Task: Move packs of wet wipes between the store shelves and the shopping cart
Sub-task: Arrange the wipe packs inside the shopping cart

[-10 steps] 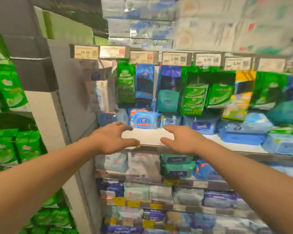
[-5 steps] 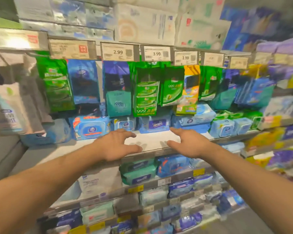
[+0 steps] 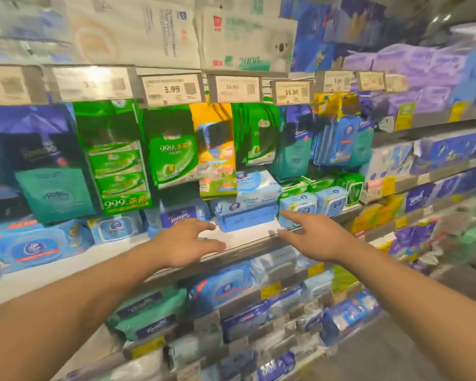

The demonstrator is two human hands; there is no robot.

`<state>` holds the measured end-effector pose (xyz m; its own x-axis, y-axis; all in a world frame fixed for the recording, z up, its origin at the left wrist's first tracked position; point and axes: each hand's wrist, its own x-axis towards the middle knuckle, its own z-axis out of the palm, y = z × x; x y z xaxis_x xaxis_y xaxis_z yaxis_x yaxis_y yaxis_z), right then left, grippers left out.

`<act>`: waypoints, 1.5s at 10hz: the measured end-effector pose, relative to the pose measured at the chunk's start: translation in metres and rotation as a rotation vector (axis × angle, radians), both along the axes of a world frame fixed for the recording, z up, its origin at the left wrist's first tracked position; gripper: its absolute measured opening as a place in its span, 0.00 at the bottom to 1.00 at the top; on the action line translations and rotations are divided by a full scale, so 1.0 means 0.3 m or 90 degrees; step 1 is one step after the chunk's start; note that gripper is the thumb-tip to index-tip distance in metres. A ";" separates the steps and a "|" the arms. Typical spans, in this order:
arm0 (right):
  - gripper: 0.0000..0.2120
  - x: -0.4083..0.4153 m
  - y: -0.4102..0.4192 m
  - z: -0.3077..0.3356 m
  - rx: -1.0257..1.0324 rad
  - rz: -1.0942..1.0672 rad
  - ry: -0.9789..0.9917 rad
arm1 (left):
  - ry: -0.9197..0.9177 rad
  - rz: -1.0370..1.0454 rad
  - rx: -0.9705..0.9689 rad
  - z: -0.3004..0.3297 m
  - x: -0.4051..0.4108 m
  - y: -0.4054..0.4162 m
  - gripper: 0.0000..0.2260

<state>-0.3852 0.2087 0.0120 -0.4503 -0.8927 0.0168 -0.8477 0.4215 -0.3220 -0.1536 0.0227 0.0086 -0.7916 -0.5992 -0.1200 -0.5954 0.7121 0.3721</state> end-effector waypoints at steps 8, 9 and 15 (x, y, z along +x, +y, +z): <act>0.27 -0.276 -0.307 -0.067 -0.225 -0.088 -0.148 | 0.311 0.276 0.228 -0.251 -0.319 -0.266 0.21; 0.28 -0.272 -0.359 -0.096 -0.262 -0.140 -0.165 | 0.303 0.252 0.180 -0.285 -0.356 -0.255 0.08; 0.26 -0.251 -0.465 -0.235 -0.463 -0.100 -0.430 | 0.183 0.123 -0.304 -0.362 -0.463 -0.234 0.16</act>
<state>-0.4607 0.0692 -0.0584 -0.6790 -0.6967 0.2313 -0.3432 0.0228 -0.9390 -0.2924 -0.0475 -0.0999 -0.6230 -0.6709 0.4022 -0.6539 0.7289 0.2029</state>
